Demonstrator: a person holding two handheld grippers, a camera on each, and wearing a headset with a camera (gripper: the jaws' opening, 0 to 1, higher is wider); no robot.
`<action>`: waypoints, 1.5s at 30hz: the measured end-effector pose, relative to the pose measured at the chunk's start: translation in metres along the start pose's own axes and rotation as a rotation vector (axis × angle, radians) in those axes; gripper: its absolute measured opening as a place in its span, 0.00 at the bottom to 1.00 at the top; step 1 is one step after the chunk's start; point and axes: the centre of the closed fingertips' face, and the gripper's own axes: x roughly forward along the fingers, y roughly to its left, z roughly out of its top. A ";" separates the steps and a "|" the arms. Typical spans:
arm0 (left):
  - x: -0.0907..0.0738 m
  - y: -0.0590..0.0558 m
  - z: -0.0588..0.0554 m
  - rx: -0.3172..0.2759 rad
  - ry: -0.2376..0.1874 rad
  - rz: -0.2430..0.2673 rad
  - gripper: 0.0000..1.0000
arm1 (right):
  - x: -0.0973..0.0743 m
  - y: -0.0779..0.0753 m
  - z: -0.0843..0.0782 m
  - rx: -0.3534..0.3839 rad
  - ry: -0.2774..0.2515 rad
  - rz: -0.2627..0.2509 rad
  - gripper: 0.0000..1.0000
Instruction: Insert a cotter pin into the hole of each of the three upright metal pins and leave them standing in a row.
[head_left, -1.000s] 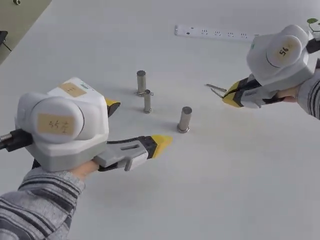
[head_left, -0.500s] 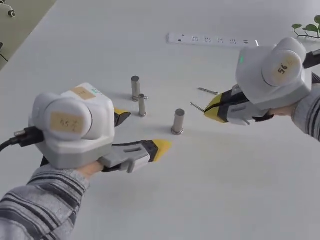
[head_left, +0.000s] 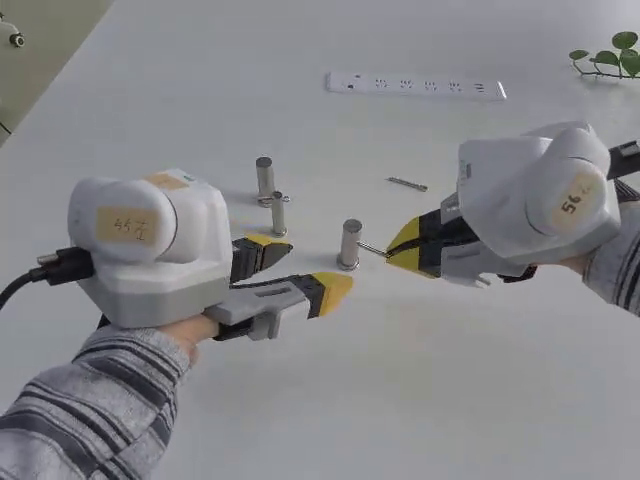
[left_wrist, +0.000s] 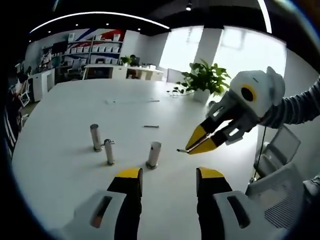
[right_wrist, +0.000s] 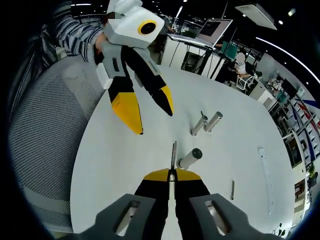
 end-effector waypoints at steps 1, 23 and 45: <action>0.000 -0.001 0.000 -0.005 -0.003 -0.005 0.38 | 0.001 -0.001 0.000 -0.008 -0.003 0.003 0.00; 0.002 -0.023 0.004 -0.221 -0.047 -0.126 0.08 | 0.001 0.014 0.021 -0.163 -0.054 0.030 0.00; 0.001 -0.032 0.003 -0.174 -0.056 -0.157 0.00 | -0.001 0.022 0.025 -0.139 -0.069 0.050 0.00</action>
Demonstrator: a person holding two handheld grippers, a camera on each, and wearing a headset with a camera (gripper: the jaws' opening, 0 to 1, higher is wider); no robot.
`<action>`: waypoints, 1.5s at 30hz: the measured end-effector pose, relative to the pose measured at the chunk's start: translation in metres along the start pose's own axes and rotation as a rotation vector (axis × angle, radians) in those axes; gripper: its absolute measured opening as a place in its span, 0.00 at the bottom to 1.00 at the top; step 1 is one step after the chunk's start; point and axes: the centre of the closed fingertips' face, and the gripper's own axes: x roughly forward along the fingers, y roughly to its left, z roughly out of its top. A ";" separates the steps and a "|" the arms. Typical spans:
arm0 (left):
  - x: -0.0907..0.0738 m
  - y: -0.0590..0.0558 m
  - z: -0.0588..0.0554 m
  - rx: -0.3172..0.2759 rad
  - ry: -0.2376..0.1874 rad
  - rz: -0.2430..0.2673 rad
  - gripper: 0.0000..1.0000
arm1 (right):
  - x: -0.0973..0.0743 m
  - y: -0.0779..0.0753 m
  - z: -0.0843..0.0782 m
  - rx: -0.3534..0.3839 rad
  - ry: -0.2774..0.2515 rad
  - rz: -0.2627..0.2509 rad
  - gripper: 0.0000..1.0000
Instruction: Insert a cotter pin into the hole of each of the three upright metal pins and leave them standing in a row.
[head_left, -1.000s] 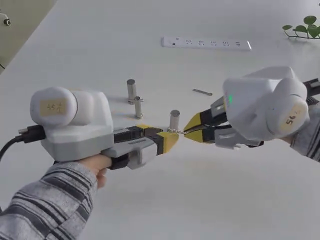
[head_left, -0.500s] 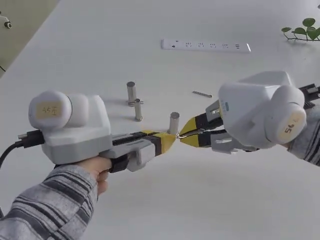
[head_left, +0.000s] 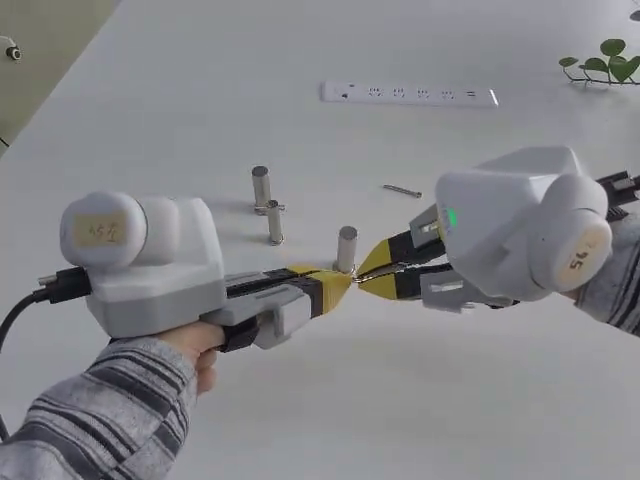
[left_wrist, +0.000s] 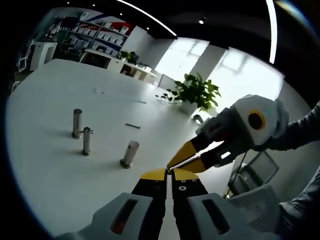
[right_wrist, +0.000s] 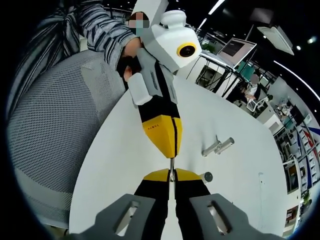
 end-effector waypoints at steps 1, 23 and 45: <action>0.000 -0.001 0.000 0.010 0.001 -0.002 0.00 | 0.000 0.000 0.000 0.024 -0.006 0.000 0.00; -0.011 -0.002 -0.017 0.392 0.064 -0.071 0.00 | -0.005 0.020 -0.004 0.612 -0.202 0.202 0.13; -0.015 -0.022 -0.018 0.412 0.030 -0.174 0.00 | -0.001 0.037 0.007 0.675 -0.268 0.280 0.03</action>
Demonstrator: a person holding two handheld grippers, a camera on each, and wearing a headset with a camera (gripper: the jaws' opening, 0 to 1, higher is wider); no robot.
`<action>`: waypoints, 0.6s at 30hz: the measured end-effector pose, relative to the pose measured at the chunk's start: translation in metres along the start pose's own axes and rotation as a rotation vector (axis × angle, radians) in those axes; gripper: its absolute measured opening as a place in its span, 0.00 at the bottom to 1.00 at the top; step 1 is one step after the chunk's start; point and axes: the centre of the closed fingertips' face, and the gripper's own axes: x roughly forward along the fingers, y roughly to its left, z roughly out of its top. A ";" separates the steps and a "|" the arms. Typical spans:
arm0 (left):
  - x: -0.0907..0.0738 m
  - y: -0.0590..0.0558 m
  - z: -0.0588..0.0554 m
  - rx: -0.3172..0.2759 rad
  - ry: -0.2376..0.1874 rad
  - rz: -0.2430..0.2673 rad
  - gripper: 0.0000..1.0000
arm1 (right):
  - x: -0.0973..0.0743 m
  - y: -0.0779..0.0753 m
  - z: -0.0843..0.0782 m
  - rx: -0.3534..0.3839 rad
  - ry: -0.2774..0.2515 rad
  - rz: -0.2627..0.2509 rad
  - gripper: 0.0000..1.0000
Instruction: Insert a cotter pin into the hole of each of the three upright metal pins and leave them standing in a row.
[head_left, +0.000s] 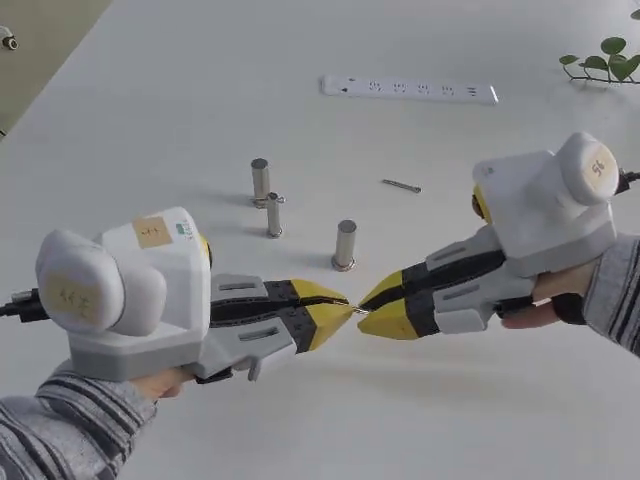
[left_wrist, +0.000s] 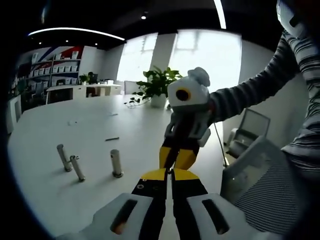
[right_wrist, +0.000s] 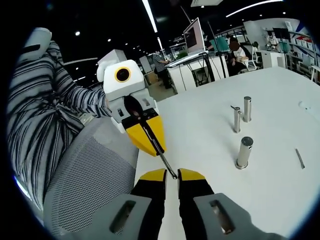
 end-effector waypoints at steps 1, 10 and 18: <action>0.000 -0.001 0.001 -0.004 -0.005 -0.003 0.00 | 0.000 0.001 0.000 -0.003 0.002 0.001 0.03; 0.000 0.001 -0.004 -0.024 0.004 0.009 0.00 | -0.003 -0.003 0.000 -0.112 0.060 -0.025 0.00; 0.001 0.004 -0.008 -0.027 0.018 0.028 0.00 | -0.006 -0.007 0.000 -0.246 0.123 -0.068 0.00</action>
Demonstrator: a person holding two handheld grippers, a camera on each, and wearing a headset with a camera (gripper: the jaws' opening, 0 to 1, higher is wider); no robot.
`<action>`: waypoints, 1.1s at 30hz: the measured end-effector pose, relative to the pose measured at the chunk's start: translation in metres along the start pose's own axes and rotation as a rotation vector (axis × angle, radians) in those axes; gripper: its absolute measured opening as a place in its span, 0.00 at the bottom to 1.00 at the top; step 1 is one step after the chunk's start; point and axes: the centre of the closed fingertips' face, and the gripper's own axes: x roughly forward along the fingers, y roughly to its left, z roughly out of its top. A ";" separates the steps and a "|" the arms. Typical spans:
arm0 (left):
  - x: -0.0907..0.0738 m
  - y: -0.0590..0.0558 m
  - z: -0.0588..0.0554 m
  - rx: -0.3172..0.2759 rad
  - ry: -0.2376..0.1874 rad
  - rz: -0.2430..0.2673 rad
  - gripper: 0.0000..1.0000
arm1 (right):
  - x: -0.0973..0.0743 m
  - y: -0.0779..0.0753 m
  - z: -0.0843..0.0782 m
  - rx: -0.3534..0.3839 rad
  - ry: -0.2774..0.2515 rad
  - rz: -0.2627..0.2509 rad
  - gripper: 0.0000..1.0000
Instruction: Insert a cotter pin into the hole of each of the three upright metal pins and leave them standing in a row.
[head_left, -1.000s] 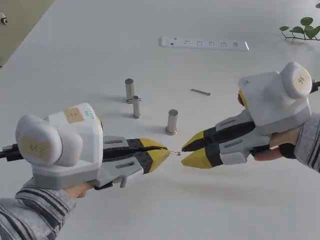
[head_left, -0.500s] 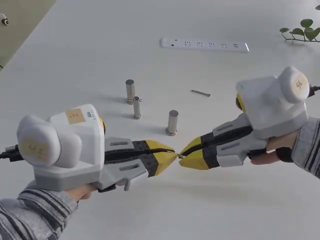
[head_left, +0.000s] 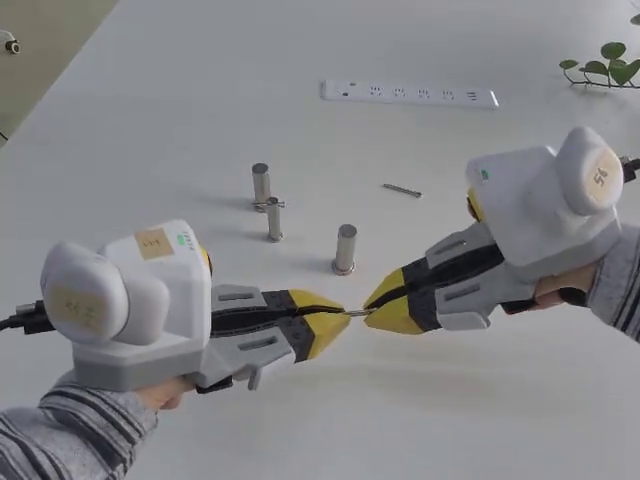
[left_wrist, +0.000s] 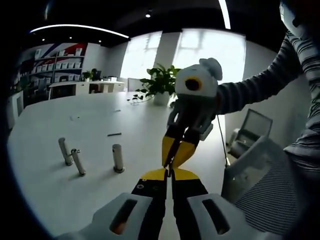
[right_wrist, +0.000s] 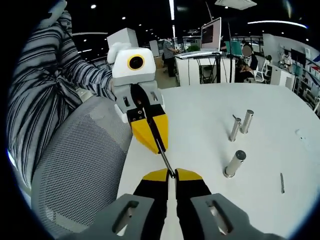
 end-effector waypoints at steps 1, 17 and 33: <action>0.000 0.000 0.000 -0.001 0.002 0.002 0.00 | 0.000 0.001 0.000 -0.013 0.012 -0.002 0.00; 0.002 0.016 0.002 0.031 -0.004 0.091 0.03 | -0.003 -0.016 -0.011 -0.187 0.119 -0.084 0.00; 0.003 0.056 -0.004 0.004 0.002 0.284 0.24 | -0.021 -0.062 -0.033 -0.183 0.221 -0.215 0.00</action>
